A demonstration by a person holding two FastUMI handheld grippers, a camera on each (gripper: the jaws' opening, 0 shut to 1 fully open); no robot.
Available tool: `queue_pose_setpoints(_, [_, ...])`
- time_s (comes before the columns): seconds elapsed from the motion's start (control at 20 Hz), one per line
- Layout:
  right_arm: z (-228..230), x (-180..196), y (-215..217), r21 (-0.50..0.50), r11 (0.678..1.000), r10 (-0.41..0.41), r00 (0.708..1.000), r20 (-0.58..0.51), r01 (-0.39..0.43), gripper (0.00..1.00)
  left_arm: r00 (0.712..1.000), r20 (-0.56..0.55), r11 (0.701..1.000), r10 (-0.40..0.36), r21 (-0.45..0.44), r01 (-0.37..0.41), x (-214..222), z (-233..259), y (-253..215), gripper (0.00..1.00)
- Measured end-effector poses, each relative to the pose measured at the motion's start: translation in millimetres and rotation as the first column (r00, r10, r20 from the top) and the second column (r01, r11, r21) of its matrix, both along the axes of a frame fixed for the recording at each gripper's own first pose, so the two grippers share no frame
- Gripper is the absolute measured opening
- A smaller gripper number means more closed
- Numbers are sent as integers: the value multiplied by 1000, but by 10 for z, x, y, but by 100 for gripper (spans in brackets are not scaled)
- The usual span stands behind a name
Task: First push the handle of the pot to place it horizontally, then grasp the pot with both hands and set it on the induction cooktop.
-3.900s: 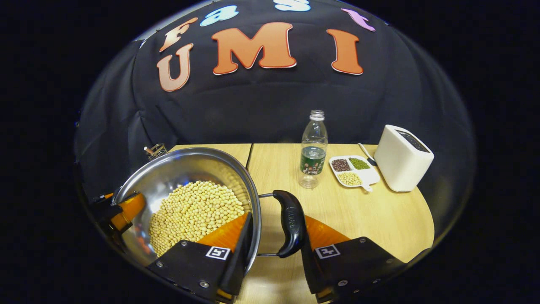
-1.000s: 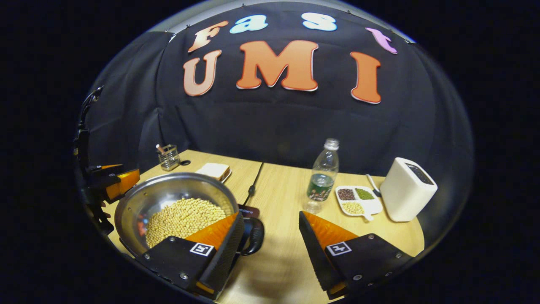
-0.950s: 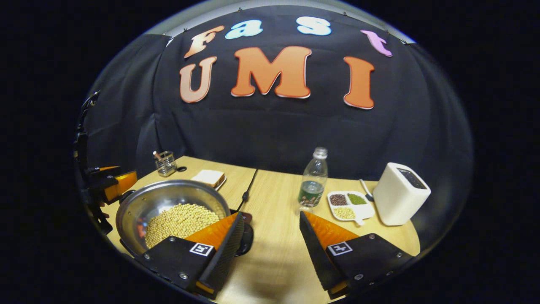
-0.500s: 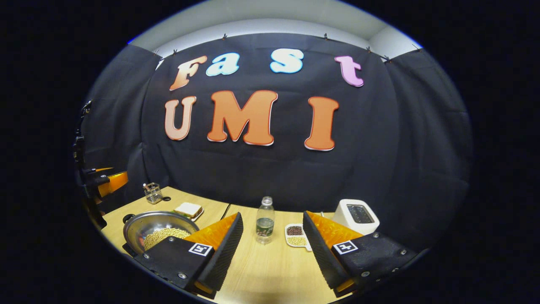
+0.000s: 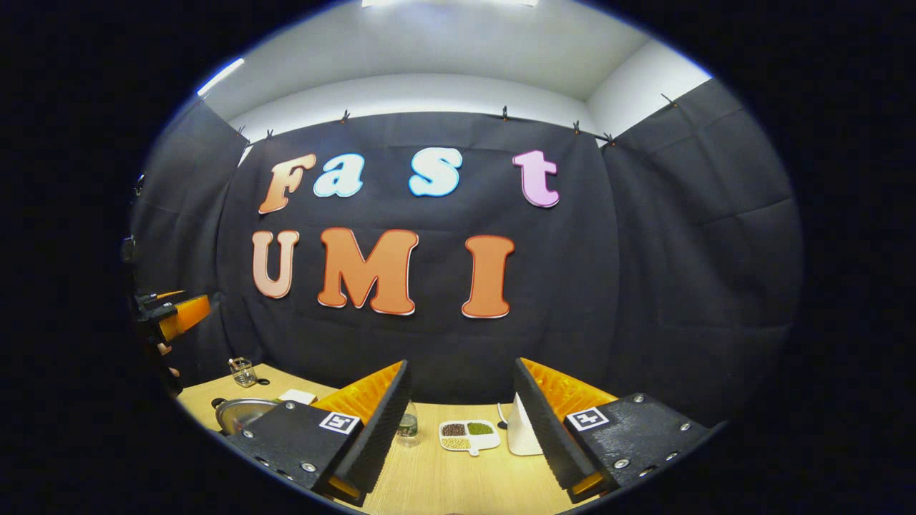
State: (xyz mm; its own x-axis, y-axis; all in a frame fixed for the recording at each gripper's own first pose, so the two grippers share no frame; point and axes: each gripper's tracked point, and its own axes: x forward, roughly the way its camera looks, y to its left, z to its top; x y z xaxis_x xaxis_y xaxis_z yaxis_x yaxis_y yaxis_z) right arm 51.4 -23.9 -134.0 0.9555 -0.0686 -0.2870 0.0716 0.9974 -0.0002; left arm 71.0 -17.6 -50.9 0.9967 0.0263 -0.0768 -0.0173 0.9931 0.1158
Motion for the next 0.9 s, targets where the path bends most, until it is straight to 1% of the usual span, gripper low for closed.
queue_pose_setpoints(0.05, [77,-16,-56,-4,1000,0,1000,13,0,92,1000,9,1000,-14,-9,14,-17,60,-83,99])
queue_pose_setpoints(0.1, [140,-38,-95,-7,1000,0,1000,20,0,93,1000,16,1000,-20,-11,20,-29,127,-146,99])
queue_pose_setpoints(0.15, [213,-44,-127,-6,1000,0,999,34,0,98,999,33,1000,-21,-8,21,-22,189,-188,99])
queue_pose_setpoints(0.2, [283,-51,-154,-3,1000,4,999,53,-3,97,999,45,1000,-22,-9,22,-4,237,-240,99])
queue_pose_setpoints(0.25, [341,-65,-168,1,1000,7,998,68,-7,93,999,40,1000,-23,-13,23,-4,231,-288,99])
queue_pose_setpoints(0.3, [394,-79,-174,5,1000,11,997,82,-12,97,999,35,1000,-17,-22,18,-30,220,-317,99])
queue_pose_setpoints(0.35, [455,-81,-193,7,1000,15,995,101,-16,93,999,44,999,-16,-32,17,-53,250,-355,99])
queue_pose_setpoints(0.45, [543,-73,-222,-3,1000,22,990,136,-22,93,998,63,999,-23,-36,25,-78,333,-429,99])
queue_pose_setpoints(0.55, [572,-98,-279,-28,999,25,988,154,-21,93,998,59,999,-18,-41,21,-117,330,-471,99])
queue_pose_setpoints(0.65, [594,-132,-318,-32,999,25,987,161,-20,93,998,62,999,-23,-25,24,-150,351,-542,99])
queue_pose_setpoints(0.7, [609,-154,-338,-25,999,25,986,163,-21,97,997,74,1000,-23,-14,24,-188,390,-586,99])
queue_pose_setpoints(0.75, [618,-170,-359,-16,1000,23,986,165,-21,93,996,87,1000,-25,-4,25,-209,445,-628,93])
queue_pose_setpoints(0.8, [623,-177,-392,-9,1000,21,986,168,-20,93,995,97,1000,-29,4,29,-227,472,-674,99])
queue_pose_setpoints(0.9, [618,-190,-460,-4,1000,16,985,172,-16,93,994,100,999,-38,16,36,-279,461,-729,99])
